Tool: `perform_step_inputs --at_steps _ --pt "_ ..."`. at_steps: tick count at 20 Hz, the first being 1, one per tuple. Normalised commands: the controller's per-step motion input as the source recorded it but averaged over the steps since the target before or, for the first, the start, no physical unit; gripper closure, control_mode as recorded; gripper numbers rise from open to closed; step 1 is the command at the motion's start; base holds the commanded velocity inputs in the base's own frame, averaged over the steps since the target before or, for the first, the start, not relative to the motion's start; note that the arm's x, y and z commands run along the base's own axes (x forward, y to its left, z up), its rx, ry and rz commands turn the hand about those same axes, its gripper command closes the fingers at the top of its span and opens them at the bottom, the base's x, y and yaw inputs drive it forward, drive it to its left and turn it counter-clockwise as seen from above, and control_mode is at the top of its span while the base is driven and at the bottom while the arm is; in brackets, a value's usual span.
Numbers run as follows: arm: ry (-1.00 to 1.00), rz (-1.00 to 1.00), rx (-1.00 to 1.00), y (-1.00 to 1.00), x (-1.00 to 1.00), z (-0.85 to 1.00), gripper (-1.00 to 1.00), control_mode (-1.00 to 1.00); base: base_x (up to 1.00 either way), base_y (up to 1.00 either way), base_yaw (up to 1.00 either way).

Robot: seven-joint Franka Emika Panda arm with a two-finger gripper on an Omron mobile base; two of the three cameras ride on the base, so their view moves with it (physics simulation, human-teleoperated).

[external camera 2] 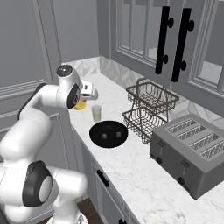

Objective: Grab a lemon wedge from the fridge and one ice cube from the ice bowl, and put them in the glass of lemonade.

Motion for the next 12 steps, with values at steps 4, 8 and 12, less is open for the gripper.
perform_step_inputs --at_steps 4,8,12 --pt "0.00 0.00 0.00 0.00 0.23 -0.01 1.00 -1.00 0.00 0.00 0.00" --pt "0.00 0.00 0.00 0.00 0.19 -0.03 1.00 -1.00 0.00 0.00 0.00" --pt "0.00 0.00 0.00 0.00 0.31 -0.15 1.00 -1.00 0.00 0.00 0.00"
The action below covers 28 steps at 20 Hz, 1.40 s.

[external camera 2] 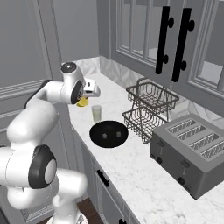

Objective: Grab a lemon wedge from the fridge and one ice cube from the ice bowl, and put them in the glass of lemonade.

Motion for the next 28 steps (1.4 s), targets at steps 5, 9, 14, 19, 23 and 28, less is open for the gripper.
perform_step_inputs --at_steps 5,9,14,19,23,28 --pt "0.00 0.00 0.00 0.00 0.33 -0.03 1.00 -1.00 0.00 0.00 0.00" --pt "0.00 0.00 0.00 0.00 0.19 0.00 1.00 -1.00 0.00 0.00 0.00" --pt "0.00 0.00 0.00 0.00 0.02 -0.10 1.00 -1.00 0.00 0.00 0.00" --pt "0.00 0.00 0.00 0.00 0.02 -0.17 1.00 -1.00 0.00 0.00 0.00" --pt "0.00 0.00 0.00 0.00 0.06 -0.08 1.00 -1.00 0.00 0.00 0.00" --pt "0.00 0.00 0.00 0.00 0.05 -0.03 1.00 -1.00 0.00 0.00 0.00"
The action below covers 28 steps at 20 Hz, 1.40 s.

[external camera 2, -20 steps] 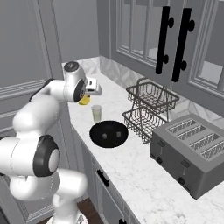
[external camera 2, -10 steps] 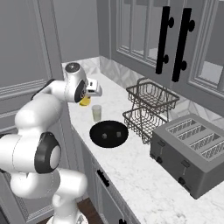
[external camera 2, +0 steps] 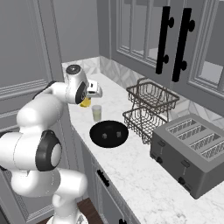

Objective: Grab a lemon wedge from the fridge and one ice cube from the ice bowl, and put them in the glass of lemonade.

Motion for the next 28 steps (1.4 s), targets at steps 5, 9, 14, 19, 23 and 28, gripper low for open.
perform_step_inputs --at_steps 5,9,14,19,23,28 --pt "0.00 0.00 0.00 0.00 0.02 0.00 1.00 -1.00 0.00 0.00 0.00" --pt "0.00 0.00 0.00 0.00 0.04 0.00 1.00 -1.00 0.00 0.00 0.00" --pt "0.01 0.00 0.00 0.00 0.15 -0.03 1.00 -1.00 0.00 0.00 0.00" --pt "0.01 0.00 0.00 -0.04 0.18 -0.03 1.00 -1.00 0.00 0.00 0.00" --pt "0.00 0.00 0.00 0.00 0.12 -0.04 1.00 -1.00 0.00 0.00 0.00" --pt "0.00 0.00 0.00 0.00 0.00 0.00 1.00 -1.00 0.00 0.00 0.00"
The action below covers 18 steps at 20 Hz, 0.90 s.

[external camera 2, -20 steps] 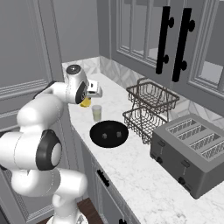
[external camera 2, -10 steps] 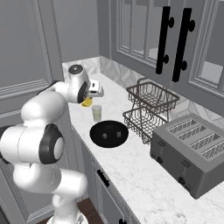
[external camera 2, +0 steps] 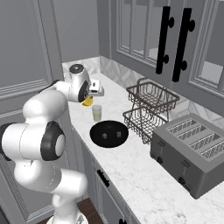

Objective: Grab a lemon wedge from the fridge and one ice cube from the ice bowl, and put them in the glass of lemonade.

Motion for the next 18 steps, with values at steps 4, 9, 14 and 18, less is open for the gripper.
perform_step_inputs --at_steps 4,9,14,18 --pt "0.00 0.00 0.00 0.00 0.00 -0.04 1.00 -1.00 0.00 0.00 0.00" --pt "0.00 0.00 0.00 0.00 0.00 -0.07 1.00 -1.00 0.00 0.00 0.00" --pt "0.00 0.00 0.00 0.00 0.00 -0.11 1.00 -1.00 0.00 0.00 0.00" --pt "0.00 0.00 0.00 0.00 0.00 -0.05 1.00 -1.00 0.00 0.00 0.00"
